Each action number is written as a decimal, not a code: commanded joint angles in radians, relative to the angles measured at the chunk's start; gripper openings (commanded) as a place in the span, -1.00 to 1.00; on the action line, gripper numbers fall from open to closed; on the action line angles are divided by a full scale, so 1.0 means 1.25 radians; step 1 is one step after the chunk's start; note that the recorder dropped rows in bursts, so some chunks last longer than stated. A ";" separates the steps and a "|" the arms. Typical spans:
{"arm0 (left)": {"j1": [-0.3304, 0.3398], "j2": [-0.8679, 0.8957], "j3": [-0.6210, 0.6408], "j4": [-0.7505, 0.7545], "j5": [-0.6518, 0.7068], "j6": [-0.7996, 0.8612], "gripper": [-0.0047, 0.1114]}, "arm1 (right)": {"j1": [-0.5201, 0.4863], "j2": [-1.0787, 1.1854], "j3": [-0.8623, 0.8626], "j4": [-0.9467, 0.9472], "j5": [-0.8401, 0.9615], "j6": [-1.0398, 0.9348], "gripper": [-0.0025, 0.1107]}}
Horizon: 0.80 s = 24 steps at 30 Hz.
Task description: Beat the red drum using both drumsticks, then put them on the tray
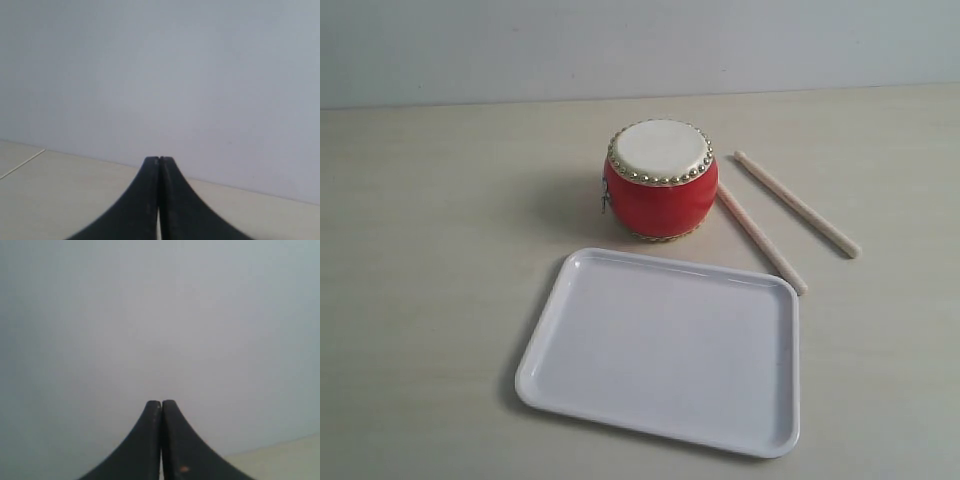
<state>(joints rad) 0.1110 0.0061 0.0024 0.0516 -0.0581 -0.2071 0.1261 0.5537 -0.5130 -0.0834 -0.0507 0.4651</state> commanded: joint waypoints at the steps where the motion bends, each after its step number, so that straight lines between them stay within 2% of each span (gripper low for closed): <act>1: -0.005 -0.005 -0.002 -0.007 -0.019 -0.034 -0.92 | 0.002 0.188 -0.187 -0.068 0.208 -0.109 -0.96; 7: -0.005 -0.005 -0.002 -0.007 0.010 -0.046 -0.92 | 0.002 0.439 -0.403 -0.012 0.476 -0.413 -0.96; 12: -0.005 -0.005 -0.002 -0.005 0.025 -0.045 -0.92 | 0.002 0.640 -0.554 0.141 0.725 -0.676 -0.96; 17: -0.005 -0.005 -0.002 -0.005 0.025 -0.045 -0.92 | 0.002 0.838 -0.639 0.148 0.900 -0.709 -0.96; 22: -0.005 -0.005 -0.002 -0.005 0.025 -0.045 -0.92 | 0.073 0.955 -0.642 0.076 0.885 -0.706 -0.95; 24: -0.005 -0.005 -0.002 -0.005 0.025 -0.045 -0.92 | 0.111 0.994 -0.645 0.061 0.852 -0.703 -0.89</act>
<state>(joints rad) 0.1110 0.0061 0.0024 0.0518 -0.0266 -0.2580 0.2114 1.7466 -1.3035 0.0195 1.0559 -0.4088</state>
